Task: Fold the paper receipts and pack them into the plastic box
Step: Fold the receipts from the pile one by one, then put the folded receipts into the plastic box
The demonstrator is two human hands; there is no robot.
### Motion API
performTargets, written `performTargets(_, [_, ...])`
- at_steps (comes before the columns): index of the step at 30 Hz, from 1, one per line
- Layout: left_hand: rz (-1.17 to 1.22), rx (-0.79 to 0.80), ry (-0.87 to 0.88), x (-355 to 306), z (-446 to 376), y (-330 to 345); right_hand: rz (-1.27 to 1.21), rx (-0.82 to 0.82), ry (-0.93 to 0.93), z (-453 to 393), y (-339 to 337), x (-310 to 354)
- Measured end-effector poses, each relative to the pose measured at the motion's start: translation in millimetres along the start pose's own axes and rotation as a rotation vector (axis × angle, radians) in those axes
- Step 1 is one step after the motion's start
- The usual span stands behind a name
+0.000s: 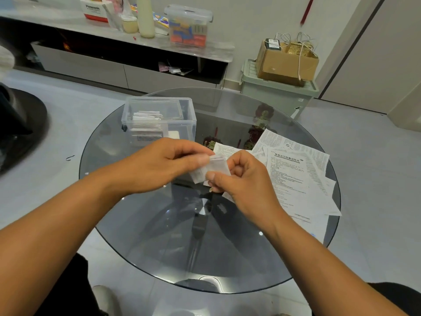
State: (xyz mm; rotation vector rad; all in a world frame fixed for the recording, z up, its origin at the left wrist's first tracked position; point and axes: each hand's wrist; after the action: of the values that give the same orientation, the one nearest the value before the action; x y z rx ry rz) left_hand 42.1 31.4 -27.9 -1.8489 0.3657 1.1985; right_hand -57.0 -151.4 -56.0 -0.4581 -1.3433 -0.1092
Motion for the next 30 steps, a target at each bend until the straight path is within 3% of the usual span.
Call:
performTargets(3, [-0.083, -0.05, -0.013, 8.7, 2.1, 5.1, 0.084, 0.03, -0.013, 0.5, 5.6, -5.4])
performTargets(7, [-0.227, -0.101, 0.0, 6.7, 4.1, 14.1, 0.772, -0.119, -0.475, 1.4, 9.8, -14.9])
performTargets(10, [-0.242, -0.034, 0.018, 2.3, 8.6, 14.0, 1.066, -0.153, -0.519, 0.1, 16.1, -7.9])
performTargets(12, [-0.371, -0.067, 0.088, 1.3, 11.6, 3.5, 1.045, -0.132, -0.494, 0.2, 16.9, -3.2])
performTargets(15, [-0.866, -0.271, 0.187, 3.9, 8.1, -29.5, 0.965, -0.057, -0.392, 2.1, 12.5, 2.1])
performTargets(18, [-1.078, -0.275, -0.005, 16.1, 5.0, -58.7, 0.918, -0.039, -0.285, 1.9, 6.0, 1.5])
performTargets(23, [-0.966, -0.253, -0.048, 31.8, 12.3, -69.7, 0.469, -0.175, -0.19, -0.8, -8.5, 38.9])
performTargets(26, [-0.78, -0.194, -0.004, 22.6, 18.2, -70.4, 0.387, -0.238, -0.236, -5.3, -17.0, 68.4])
performTargets(30, [-0.675, -0.031, 0.044, 9.6, 26.8, -61.4, 0.468, -0.198, -0.293, -11.7, -13.4, 93.3])
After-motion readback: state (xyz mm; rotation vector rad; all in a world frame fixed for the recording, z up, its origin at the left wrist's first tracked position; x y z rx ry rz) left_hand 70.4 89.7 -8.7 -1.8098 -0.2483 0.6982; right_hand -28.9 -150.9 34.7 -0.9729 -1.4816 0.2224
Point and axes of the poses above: each hand's wrist, its own z-axis away from the middle knuckle, its own y-axis out of the palm, x = y × z, and after that the axes turned 9 degrees about y, right-handed
